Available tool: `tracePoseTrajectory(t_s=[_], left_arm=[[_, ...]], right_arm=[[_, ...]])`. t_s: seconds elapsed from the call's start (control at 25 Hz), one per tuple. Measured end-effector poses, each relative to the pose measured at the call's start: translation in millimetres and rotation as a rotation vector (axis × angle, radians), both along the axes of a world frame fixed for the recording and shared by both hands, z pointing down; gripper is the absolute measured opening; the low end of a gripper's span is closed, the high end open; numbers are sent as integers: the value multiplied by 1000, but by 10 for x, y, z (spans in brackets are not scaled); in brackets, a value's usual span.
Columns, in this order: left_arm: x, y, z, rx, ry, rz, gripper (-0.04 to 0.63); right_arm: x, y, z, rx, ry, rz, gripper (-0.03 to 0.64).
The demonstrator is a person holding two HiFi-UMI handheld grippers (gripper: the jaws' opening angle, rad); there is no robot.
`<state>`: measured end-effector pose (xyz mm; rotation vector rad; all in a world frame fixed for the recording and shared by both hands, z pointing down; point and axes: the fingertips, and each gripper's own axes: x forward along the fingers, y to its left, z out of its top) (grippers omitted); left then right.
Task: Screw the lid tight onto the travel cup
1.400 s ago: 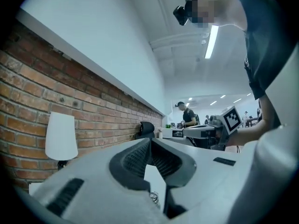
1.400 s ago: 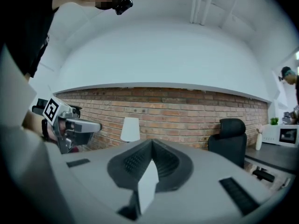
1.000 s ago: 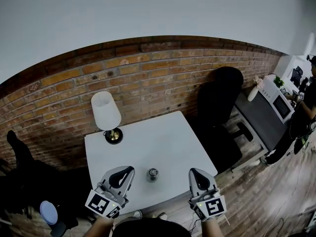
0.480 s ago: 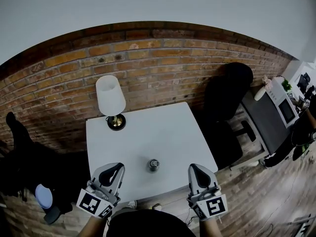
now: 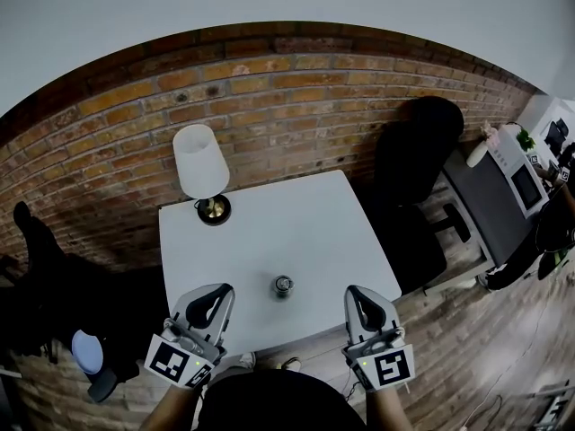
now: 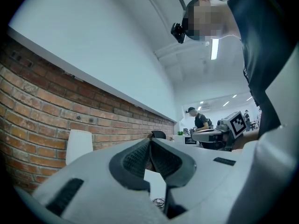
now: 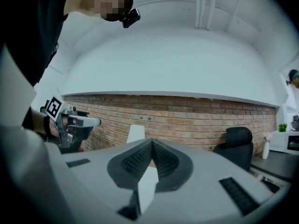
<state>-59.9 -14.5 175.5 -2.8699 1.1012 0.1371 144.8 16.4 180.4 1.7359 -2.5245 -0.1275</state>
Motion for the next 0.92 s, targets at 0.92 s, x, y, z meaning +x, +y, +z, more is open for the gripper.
tracePoseTrajectory(t_s=[0.92], left_arm=[[-156, 36, 131, -41, 2, -4, 32]], right_arm=[[-27, 213, 122, -7, -9, 41, 14]])
